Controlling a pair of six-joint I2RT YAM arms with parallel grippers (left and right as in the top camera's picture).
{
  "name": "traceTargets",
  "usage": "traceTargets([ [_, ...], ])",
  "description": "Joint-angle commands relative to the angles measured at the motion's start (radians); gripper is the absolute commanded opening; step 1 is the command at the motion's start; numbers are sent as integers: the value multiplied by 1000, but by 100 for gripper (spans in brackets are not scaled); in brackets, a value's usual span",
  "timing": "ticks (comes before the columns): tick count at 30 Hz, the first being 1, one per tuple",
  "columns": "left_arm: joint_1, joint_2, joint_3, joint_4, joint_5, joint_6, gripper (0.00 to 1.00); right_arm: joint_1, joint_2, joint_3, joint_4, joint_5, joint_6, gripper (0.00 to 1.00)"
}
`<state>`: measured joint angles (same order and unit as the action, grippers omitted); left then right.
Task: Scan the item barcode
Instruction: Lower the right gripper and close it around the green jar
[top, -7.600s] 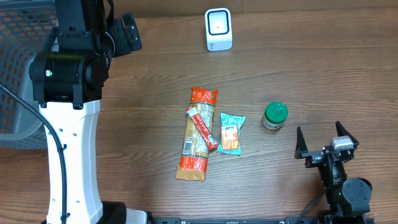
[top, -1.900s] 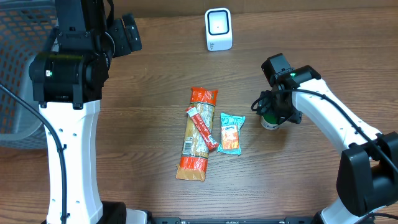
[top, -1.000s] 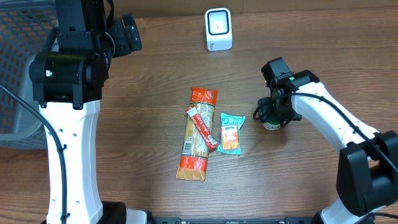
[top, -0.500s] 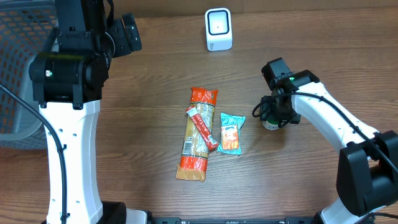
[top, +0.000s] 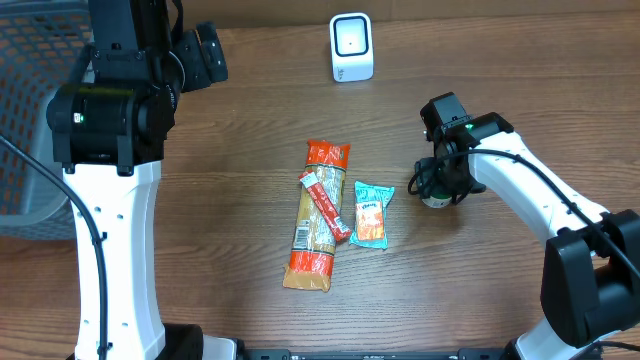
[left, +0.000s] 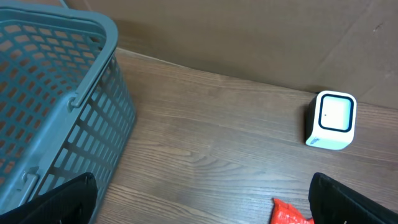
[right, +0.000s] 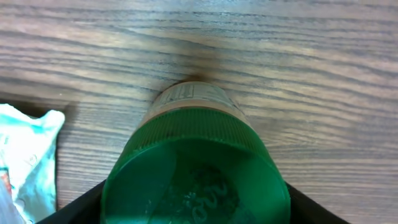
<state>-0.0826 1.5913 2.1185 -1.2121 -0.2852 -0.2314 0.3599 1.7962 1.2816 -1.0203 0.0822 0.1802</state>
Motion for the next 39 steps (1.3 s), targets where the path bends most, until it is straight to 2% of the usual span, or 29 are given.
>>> traceTargets([
  [1, 4, -3, 10, 0, -10, 19, 100, -2, 0, -9, 7, -1, 27, 83],
  [6, 4, -3, 10, 0, -10, 19, 100, -2, 0, -9, 8, -7, 203, 95],
  [10, 4, -3, 10, 0, -10, 19, 100, -2, 0, -9, 17, -8, 214, 100],
  [20, 4, -3, 10, 0, -10, 19, 100, -2, 0, -9, 65, -16, 217, 100],
  [21, 4, -3, 10, 0, -10, 19, 100, -2, 0, -9, 63, -16, 217, 96],
  [24, 4, -3, 10, 0, -10, 19, 100, -2, 0, -9, 60, -16, 217, 95],
  [26, 4, -3, 10, 0, -10, 19, 100, -1, 0, -11, 61, -16, 217, 91],
  [32, 4, -3, 10, 0, -10, 19, 100, -1, 0, -45, 93, -12, 217, 87],
  [39, 4, -3, 10, 0, -10, 19, 100, -1, 0, -133, 211, -13, 217, 87],
])
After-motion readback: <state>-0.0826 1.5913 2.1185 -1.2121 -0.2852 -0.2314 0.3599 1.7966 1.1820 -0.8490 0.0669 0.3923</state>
